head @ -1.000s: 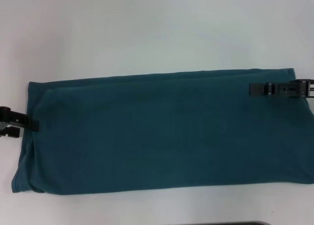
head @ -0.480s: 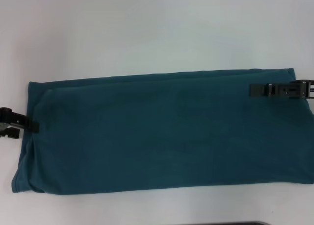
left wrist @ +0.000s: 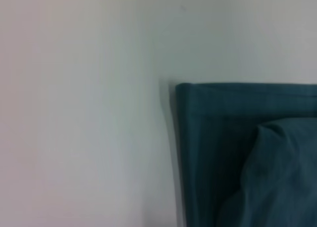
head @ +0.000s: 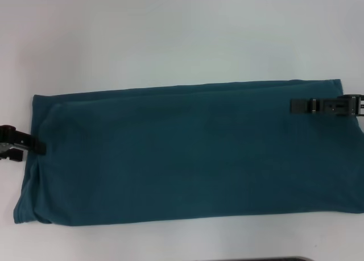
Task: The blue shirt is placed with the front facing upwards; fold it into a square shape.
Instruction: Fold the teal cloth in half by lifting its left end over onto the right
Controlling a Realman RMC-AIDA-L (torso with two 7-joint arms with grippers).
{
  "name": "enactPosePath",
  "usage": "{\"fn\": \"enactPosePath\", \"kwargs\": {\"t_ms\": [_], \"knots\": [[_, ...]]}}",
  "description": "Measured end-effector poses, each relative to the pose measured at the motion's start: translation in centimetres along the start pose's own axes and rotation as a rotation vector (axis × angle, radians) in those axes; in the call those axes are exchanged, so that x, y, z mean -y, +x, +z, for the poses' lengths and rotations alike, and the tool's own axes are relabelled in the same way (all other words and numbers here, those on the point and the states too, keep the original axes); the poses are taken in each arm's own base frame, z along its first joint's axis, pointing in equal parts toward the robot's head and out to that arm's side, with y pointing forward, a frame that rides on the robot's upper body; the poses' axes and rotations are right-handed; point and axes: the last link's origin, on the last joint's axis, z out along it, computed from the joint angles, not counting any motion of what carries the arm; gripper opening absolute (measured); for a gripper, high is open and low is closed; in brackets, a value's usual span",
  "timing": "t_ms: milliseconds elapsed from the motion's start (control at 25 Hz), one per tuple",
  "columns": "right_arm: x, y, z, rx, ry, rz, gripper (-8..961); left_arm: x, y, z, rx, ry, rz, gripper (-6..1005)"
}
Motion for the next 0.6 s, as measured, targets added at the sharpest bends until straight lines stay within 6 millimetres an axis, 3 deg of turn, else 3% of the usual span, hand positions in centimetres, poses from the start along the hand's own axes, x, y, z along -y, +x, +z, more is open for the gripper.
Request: {"fn": "enactPosePath", "kwargs": {"t_ms": [600], "knots": [[0.03, 0.07, -0.04, 0.000, 0.001, 0.001, 848, -0.65, -0.03, 0.77, 0.036, -0.001, 0.010, 675]]}}
